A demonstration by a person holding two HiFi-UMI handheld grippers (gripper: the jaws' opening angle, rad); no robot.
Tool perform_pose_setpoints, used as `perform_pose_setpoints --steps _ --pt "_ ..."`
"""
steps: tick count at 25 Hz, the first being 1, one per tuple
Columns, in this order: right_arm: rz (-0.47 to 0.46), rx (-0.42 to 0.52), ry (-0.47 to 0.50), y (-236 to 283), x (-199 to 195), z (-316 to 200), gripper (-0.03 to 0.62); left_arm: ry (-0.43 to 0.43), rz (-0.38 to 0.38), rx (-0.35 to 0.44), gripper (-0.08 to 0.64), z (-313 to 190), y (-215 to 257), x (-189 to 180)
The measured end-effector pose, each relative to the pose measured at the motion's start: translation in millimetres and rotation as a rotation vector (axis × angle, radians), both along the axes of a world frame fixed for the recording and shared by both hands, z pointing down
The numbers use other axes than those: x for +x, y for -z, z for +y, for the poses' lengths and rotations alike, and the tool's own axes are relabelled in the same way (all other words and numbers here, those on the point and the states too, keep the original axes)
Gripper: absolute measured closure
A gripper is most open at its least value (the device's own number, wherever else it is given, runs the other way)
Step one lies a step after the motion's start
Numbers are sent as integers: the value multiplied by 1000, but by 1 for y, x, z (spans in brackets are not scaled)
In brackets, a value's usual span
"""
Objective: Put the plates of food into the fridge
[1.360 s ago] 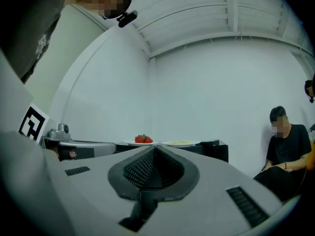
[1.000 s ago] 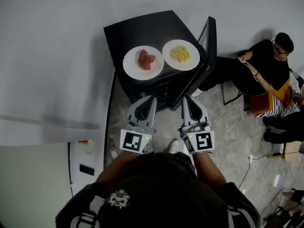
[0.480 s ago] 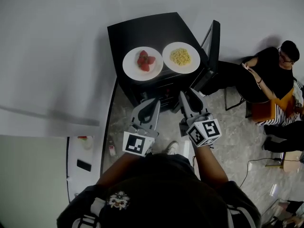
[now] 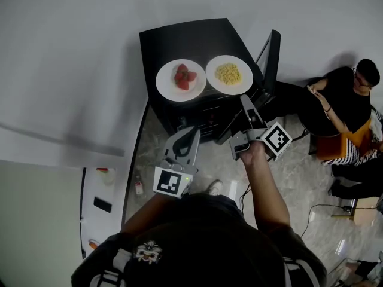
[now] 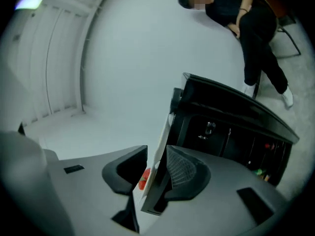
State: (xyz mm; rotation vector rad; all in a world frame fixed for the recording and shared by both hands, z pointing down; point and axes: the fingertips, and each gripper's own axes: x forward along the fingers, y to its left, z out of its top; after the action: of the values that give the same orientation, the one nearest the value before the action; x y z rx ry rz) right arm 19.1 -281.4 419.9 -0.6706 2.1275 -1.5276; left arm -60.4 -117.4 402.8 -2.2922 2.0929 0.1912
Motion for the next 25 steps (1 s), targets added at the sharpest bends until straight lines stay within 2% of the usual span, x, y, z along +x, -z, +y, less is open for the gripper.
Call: perform_pose_setpoints --steps 3,6,9,14,17,25 --pt "-78 -90 11 -2 -6 -13 469 10 10 -7 537 -3 -1 -2" --pt "-115 -120 29 3 -11 -21 466 24 24 7 537 -7 6 -4" --pt "-123 -154 30 4 -13 -24 466 29 26 10 537 -7 9 -6" --pt "-141 -200 -3 0 -16 -30 471 35 74 18 537 -11 11 -11" --pt "-128 -222 -20 -5 -17 -32 535 33 79 26 537 -13 13 -11" --pt "-126 -256 -36 -10 -12 -32 551 47 93 26 537 -14 17 -18"
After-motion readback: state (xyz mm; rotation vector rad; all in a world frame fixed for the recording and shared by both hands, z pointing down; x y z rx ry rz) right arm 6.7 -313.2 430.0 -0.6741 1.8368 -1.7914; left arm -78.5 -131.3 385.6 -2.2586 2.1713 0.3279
